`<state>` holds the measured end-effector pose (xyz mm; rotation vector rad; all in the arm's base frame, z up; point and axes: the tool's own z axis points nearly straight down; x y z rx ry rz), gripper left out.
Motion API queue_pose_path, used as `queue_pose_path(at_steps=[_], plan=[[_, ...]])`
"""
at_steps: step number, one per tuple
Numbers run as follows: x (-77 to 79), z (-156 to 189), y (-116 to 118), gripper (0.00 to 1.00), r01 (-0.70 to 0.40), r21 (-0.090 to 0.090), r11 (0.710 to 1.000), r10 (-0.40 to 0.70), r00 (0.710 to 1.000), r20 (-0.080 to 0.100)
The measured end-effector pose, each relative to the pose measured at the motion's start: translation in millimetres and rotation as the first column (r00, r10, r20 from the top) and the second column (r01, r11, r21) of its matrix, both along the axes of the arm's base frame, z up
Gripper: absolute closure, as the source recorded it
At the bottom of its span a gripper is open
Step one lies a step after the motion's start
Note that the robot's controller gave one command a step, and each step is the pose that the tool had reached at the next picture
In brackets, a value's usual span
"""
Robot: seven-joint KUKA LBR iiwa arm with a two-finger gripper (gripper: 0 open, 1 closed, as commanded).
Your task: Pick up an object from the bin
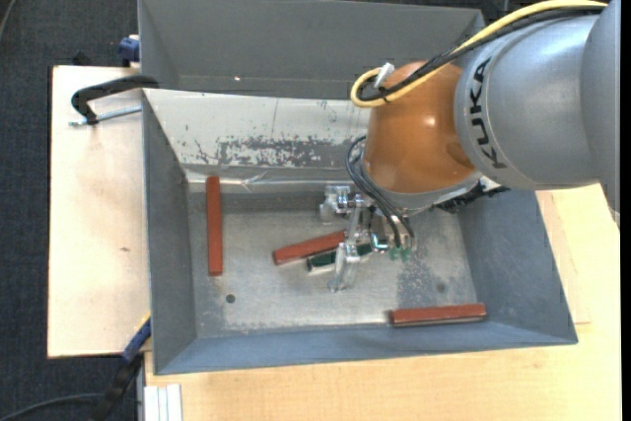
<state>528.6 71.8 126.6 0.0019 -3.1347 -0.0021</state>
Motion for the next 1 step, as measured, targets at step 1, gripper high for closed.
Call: queue_pose_path(at_steps=[1], plan=[[40.5,-57.5,24.1,0.0,-0.264,0.0,0.965,0.264,0.964,0.01]])
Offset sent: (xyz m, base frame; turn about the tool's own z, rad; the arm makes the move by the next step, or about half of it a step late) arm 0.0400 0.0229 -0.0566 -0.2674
